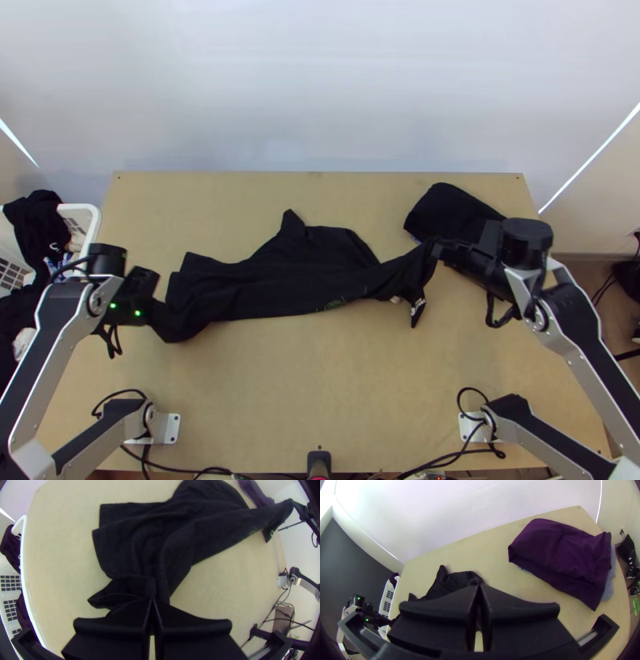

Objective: Fold the t-shirt

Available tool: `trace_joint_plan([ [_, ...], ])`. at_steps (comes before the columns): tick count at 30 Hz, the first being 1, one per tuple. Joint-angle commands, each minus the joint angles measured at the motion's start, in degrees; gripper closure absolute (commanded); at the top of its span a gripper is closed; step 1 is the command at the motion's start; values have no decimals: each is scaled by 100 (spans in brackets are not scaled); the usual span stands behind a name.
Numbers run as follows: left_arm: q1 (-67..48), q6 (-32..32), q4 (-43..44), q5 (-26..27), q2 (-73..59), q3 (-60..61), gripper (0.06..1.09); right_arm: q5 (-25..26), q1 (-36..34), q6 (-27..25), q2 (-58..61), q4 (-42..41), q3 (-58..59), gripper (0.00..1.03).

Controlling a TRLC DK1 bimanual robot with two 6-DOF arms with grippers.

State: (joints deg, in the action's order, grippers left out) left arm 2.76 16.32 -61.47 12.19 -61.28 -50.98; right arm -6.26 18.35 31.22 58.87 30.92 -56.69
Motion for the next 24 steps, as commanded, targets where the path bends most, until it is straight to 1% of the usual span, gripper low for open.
trace_joint_plan([
  [1, -716, 363, -638, 276, -244, -61, 105, -7, -103, -55, 406, -218, 79, 100],
  [4, -1076, 592, -937, 504, -324, -184, 105, -7, -147, -90, 564, -297, 96, 100],
  [7, -1261, 864, -919, 715, -455, -193, 105, -7, -191, -134, 661, -437, 96, 100],
  [8, -1296, 873, -822, 864, -508, -228, 104, -7, -209, -143, 678, -490, 96, 100],
  [9, -1296, 847, -699, 979, -570, -298, 92, -7, -218, -143, 696, -578, 96, 100],
  [10, -1305, 838, -647, 1102, -649, -413, 66, -7, -226, -143, 713, -631, 88, 100],
  [11, -1305, 821, -603, 1207, -754, -544, 36, -7, -226, -134, 722, -675, 88, 100],
  [12, -1305, 750, -576, 1286, -912, -738, 14, -7, -226, -134, 740, -710, 96, 100],
  [13, -1305, 601, -480, 1383, -1079, -949, 10, -15, -226, -125, 766, -736, 96, 100],
  [16, -1208, -137, 65, 1489, -1413, -1538, 10, -15, -226, -108, 880, -754, 114, 100],
  [19, -901, -515, 267, 1638, -1633, -2065, 10, -15, -209, -81, 1012, -789, 114, 100],
  [20, -777, -612, 382, 1664, -1730, -2109, 10, -7, -200, -81, 1047, -807, 105, 100],
  [23, -294, -577, 426, 1647, -2248, -2162, 12, -7, -209, -81, 1170, -833, 44, 100],
  [24, -153, -542, 408, 1612, -2424, -2153, 17, -7, -218, -81, 1206, -842, 26, 100],
])
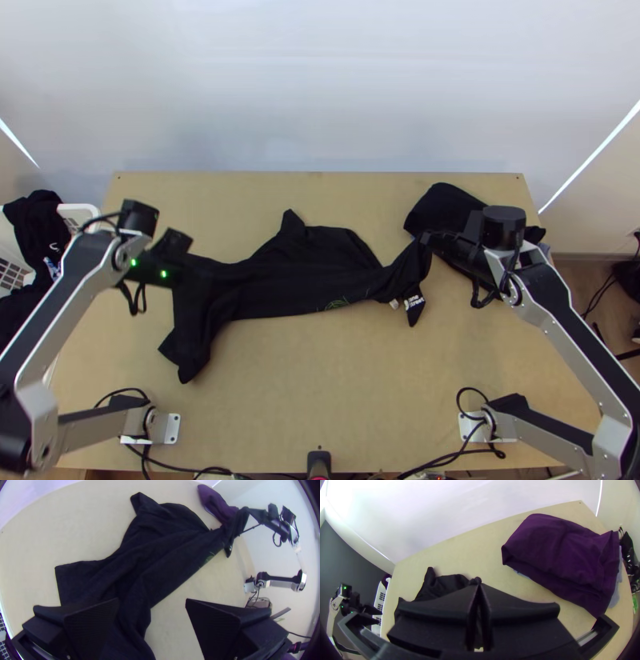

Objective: Fold the t-shirt

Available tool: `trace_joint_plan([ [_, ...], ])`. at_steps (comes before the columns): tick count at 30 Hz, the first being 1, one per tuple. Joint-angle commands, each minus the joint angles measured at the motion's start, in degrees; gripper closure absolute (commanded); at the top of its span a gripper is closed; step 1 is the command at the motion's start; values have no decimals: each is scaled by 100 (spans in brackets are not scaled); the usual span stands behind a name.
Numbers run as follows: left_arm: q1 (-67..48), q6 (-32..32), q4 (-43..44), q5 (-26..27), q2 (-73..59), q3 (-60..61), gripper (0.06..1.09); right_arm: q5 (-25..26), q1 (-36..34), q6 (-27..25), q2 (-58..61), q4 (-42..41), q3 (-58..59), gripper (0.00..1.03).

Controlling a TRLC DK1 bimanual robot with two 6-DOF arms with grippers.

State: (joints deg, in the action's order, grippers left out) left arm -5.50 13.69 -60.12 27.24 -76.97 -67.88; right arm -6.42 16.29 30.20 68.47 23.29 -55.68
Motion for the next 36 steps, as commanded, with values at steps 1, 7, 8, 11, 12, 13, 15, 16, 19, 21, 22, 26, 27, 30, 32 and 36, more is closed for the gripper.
trace_joint_plan([
  [1, 866, -262, 272, 88, -987, -472, 19, 9, -21, 21, 272, -96, -83, 100],
  [7, 1499, -359, 299, -457, -1382, -622, 18, 9, -30, 65, 439, -149, -48, 100],
  [8, 1560, -359, 299, -501, -1417, -630, 18, 9, -21, 65, 483, -158, -39, 100],
  [11, 1640, -297, 220, -501, -1444, -586, 18, 9, 32, 153, 562, -211, -48, 100],
  [12, 1657, -288, 211, -501, -1444, -569, 19, 9, 49, 162, 571, -237, -39, 100],
  [13, 1666, -262, 202, -501, -1444, -534, 19, 9, 67, 162, 589, -263, -39, 100],
  [15, 1666, -227, 202, -501, -1452, -490, 19, 9, 67, 162, 624, -299, -48, 100],
  [16, 1666, -236, 202, -501, -1461, -472, 19, 9, 67, 162, 642, -299, -57, 100],
  [19, 1648, -236, 202, -501, -1540, -402, 19, 9, 67, 162, 668, -307, -83, 100],
  [21, 1613, -236, 202, -510, -1584, -323, 20, 9, 67, 162, 668, -307, -110, 100],
  [22, 1587, -227, 211, -580, -1619, -261, 20, 9, 67, 153, 668, -307, -118, 100],
  [26, 1473, -236, 316, -1186, -1769, -41, 20, 0, 23, 153, 650, -299, -118, 100],
  [27, 1455, -227, 343, -1248, -1769, 11, 23, 9, 14, 153, 633, -307, -101, 100],
  [30, 1446, -236, 501, -1292, -1725, 117, 33, 9, -12, 153, 589, -299, -75, 100],
  [32, 1429, -244, 510, -1301, -1707, 117, 33, 9, -12, 153, 571, -299, -57, 100],
  [36, 1393, -253, 580, -1301, -1690, 134, 33, 9, -21, 171, 519, -299, -39, 100],
])
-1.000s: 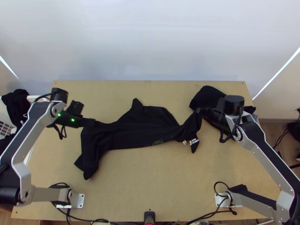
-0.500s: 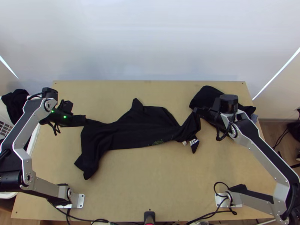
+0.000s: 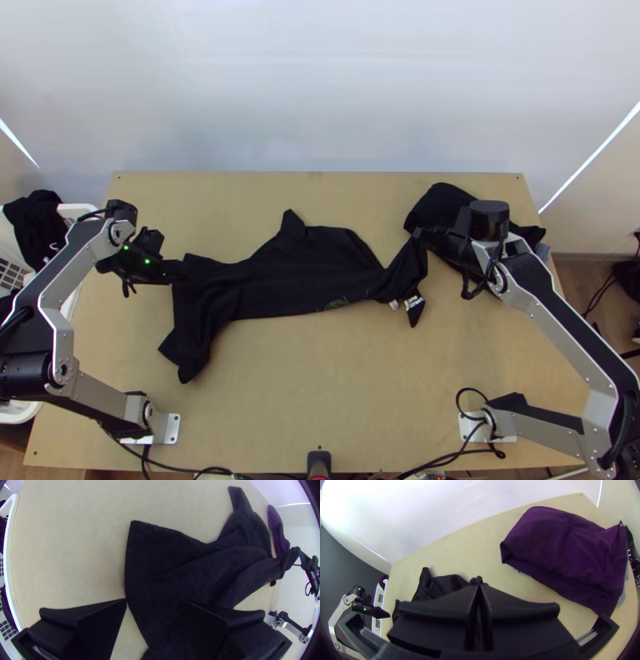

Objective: Fold the t-shirt

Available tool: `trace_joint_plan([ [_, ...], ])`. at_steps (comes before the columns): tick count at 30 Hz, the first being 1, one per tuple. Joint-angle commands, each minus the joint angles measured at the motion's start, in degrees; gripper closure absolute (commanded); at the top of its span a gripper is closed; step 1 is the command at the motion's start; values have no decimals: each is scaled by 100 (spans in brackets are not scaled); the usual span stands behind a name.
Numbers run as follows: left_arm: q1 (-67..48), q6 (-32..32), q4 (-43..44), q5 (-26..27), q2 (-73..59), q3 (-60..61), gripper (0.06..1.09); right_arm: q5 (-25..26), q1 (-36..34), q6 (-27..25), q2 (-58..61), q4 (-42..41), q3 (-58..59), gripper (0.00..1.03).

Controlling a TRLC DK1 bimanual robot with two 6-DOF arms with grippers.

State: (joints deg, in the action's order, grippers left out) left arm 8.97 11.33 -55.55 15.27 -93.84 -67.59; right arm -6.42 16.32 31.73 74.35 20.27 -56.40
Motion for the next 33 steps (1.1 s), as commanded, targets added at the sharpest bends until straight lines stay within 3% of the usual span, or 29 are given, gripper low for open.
trace_joint_plan([
  [1, -62, -17, 141, -103, -2, 115, 33, 9, -23, 18, -87, 3, 42, 100],
  [6, -106, -35, 202, -103, -29, 159, 33, 0, -85, 0, -175, 3, 59, 100],
  [10, -150, -61, 352, -103, -29, 238, 51, 0, -137, 0, -245, 21, 59, 100],
  [26, -150, 9, 466, -217, -20, 387, 51, 0, -199, -8, -395, 91, 77, 100],
  [27, -159, 18, 475, -217, -2, 405, 57, 0, -199, -8, -395, 91, 77, 100],
  [30, -194, 9, 949, -200, 226, 607, 100, 0, -199, 0, -403, 91, 77, 100],
  [31, -220, 9, 1064, -208, 296, 677, 105, 0, -199, 0, -412, 91, 77, 100],
  [33, -256, 1, 1073, -200, 288, 695, 105, 0, -199, 0, -430, 91, 77, 100],
])
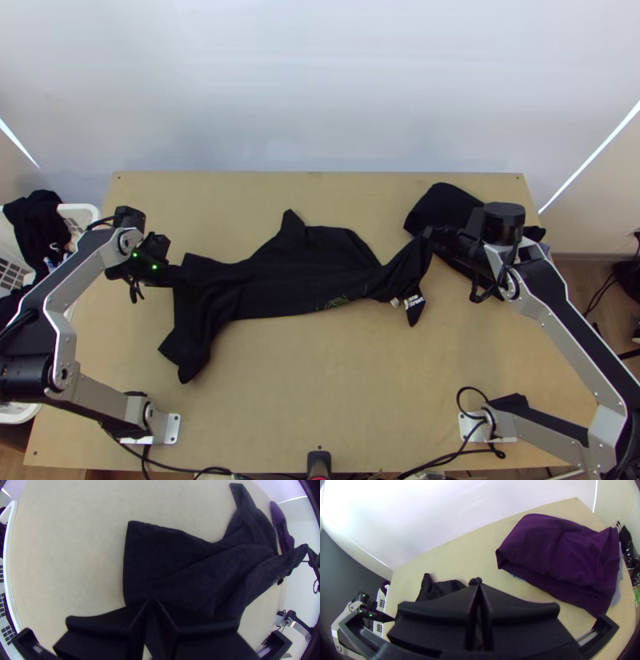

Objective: Fold the t-shirt

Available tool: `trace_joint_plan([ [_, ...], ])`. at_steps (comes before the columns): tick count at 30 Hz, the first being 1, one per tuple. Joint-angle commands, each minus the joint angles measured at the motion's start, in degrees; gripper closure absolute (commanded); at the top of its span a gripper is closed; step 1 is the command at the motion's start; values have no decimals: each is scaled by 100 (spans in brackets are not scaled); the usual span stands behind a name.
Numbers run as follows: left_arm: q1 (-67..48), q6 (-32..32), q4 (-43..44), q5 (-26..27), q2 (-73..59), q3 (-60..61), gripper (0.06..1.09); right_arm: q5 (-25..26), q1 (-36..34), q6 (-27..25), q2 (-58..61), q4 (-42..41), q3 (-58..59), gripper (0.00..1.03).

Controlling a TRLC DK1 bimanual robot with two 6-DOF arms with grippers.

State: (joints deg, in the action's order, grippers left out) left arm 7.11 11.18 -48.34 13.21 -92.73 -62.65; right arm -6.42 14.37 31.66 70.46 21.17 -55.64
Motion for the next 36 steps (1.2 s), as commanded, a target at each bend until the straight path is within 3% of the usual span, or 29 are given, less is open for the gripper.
trace_joint_plan([
  [1, -96, 16, 360, 6, 167, 210, 105, 0, -13, 7, -58, 1, 0, 100],
  [10, -61, -19, 281, -3, 115, 131, 103, 0, -92, -2, -129, 1, 62, 100],
  [14, 53, 209, -18, -152, 150, -28, 43, -9, -92, -2, -146, 1, 88, 100],
  [15, 141, 209, -115, -223, 88, -107, 34, -9, -92, -2, -155, 1, 88, 100],
  [16, 238, 236, -220, -223, 18, -160, 33, -9, -92, 7, -164, 1, 97, 100],
  [32, 211, 104, -282, -82, -298, -124, 33, -44, -31, 7, -155, -60, 53, 100],
  [33, 185, 86, -282, -47, -316, -89, 38, -44, -31, 7, -155, -60, 53, 100],
  [36, 141, -2, -150, 252, -298, -10, 70, -44, -31, 16, -190, -51, 97, 100],
])
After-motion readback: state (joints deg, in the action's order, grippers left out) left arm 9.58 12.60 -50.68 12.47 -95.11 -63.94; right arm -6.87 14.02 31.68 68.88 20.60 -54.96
